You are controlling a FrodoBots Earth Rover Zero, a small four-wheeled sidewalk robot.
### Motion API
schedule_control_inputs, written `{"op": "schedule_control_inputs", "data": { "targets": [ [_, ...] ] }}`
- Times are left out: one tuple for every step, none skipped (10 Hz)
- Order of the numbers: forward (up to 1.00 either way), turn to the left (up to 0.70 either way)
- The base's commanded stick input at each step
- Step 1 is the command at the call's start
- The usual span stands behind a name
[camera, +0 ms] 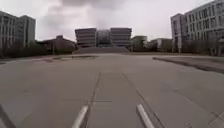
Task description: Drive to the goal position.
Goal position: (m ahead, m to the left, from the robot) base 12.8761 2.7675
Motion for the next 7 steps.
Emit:
{"op": "schedule_control_inputs", "data": {
  "targets": [
    [1.00,-0.27],
    [1.00,-0.27],
    [1.00,-0.27],
    [1.00,-0.27],
    [1.00,-0.27],
    [1.00,-0.19],
    [1.00,0.00]
  ]
}}
